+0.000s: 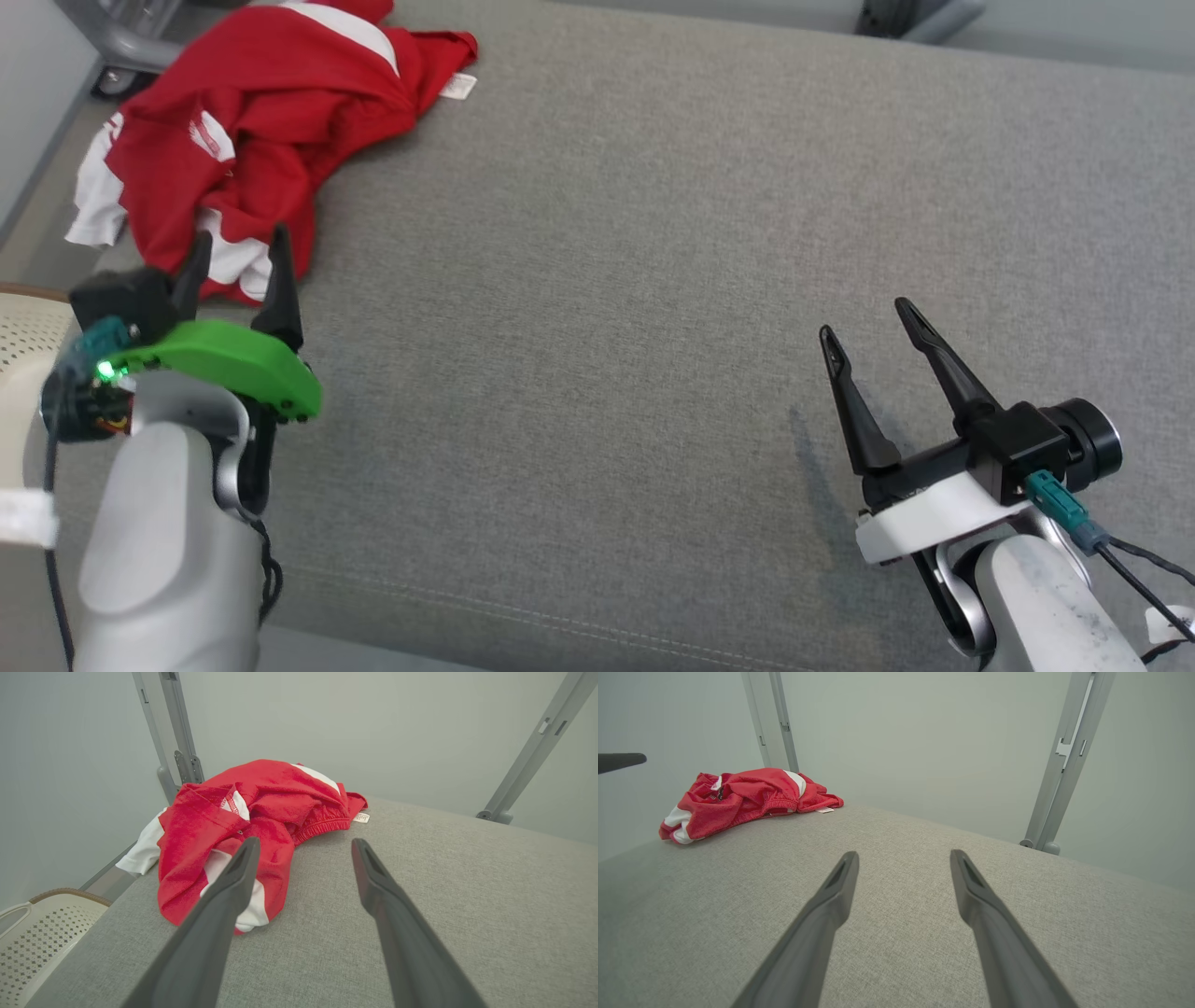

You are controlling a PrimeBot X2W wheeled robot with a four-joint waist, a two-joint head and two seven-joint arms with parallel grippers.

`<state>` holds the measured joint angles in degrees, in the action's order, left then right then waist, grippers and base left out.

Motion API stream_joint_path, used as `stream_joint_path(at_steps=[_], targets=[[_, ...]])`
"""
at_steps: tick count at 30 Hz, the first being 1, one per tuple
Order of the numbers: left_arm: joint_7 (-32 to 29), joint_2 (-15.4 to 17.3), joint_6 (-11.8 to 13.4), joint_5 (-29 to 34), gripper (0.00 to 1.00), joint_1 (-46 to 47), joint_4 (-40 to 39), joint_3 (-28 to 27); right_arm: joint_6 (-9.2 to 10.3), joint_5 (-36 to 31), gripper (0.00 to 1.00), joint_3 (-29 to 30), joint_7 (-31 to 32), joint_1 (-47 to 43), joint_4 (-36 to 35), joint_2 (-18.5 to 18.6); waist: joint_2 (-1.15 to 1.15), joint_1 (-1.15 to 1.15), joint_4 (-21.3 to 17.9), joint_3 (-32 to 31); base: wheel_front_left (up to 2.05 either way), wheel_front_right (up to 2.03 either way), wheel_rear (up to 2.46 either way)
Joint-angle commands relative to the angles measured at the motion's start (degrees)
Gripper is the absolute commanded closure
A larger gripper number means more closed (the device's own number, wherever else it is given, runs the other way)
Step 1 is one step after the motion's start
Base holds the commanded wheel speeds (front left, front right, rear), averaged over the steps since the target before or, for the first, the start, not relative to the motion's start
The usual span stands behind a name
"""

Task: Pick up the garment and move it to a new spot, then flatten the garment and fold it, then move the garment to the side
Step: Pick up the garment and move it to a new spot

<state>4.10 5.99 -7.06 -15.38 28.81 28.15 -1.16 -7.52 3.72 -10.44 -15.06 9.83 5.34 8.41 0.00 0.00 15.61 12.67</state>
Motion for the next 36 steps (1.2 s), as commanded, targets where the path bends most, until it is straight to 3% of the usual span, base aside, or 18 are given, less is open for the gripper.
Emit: stream_joint_path(at_steps=[1, 8, 15, 16, 17, 18, 23, 28, 36], targets=[[-2.3, 0.8, 0.0, -0.8, 0.00, 2.8, 2.0, -0.2, 0.07, 0.5, 0.00, -0.5, -0.2, 1.3, -0.4, 0.5, 0.00, 0.00, -6.1, 9.7, 0.00, 0.00, 0.00], [-14.2, 4.4, 4.5, -3.2, 0.00, 14.8, 13.5, -3.4, 0.06, 1.1, 0.00, -3.3, -0.2, 3.2, -1.3, 0.6, 0.00, 0.00, -9.3, 14.2, 0.00, 0.00, 0.00], [-18.3, 9.0, 9.6, -2.0, 0.00, 19.8, 23.3, -4.6, 0.06, 1.8, 0.00, -5.6, -0.2, 5.1, -2.3, 1.3, 0.00, 0.00, -12.2, 16.7, 0.00, 0.00, 0.00], [-18.6, 9.3, 9.7, -2.1, 0.16, 20.2, 24.4, -4.6, 0.06, 1.8, 0.00, -5.5, -0.2, 5.2, -2.3, 1.3, 0.00, 0.00, -12.4, 16.7, 0.00, 0.00, 0.00], [-18.8, 9.2, 9.5, -2.2, 0.54, 20.3, 25.5, -4.5, 0.06, 1.8, 0.00, -5.3, -0.2, 5.3, -2.4, 1.4, 0.00, 0.00, -12.5, 16.7, 0.00, 0.00, 0.00], [-19.3, 9.3, 9.3, -1.9, 1.00, 20.0, 26.5, -4.0, 0.06, 1.9, 0.00, -4.9, -0.2, 5.2, -2.4, 1.4, 0.00, 0.00, -12.6, 16.6, 0.00, 0.00, 0.00], [-18.9, 9.6, 8.3, -0.3, 1.00, 19.8, 27.5, -1.5, 0.06, 1.8, 0.00, -3.1, -0.2, 3.4, -2.1, 1.1, 0.00, 0.00, -11.4, 15.2, 0.00, 0.00, 0.00], [-15.8, 9.7, 5.4, -1.0, 1.00, 17.7, 23.1, -1.0, 0.06, 2.0, 0.00, -1.8, -0.2, 1.2, -1.5, -0.4, 0.00, 0.00, -9.6, 11.4, 0.00, 0.00, 0.00], [-17.9, 12.8, 2.3, -3.4, 1.00, 8.6, 5.3, -1.8, 0.06, 2.2, 0.00, -1.8, -0.2, -1.6, -0.2, -3.4, 0.00, 0.00, -8.8, 3.6, 0.00, 0.00, 0.00]])
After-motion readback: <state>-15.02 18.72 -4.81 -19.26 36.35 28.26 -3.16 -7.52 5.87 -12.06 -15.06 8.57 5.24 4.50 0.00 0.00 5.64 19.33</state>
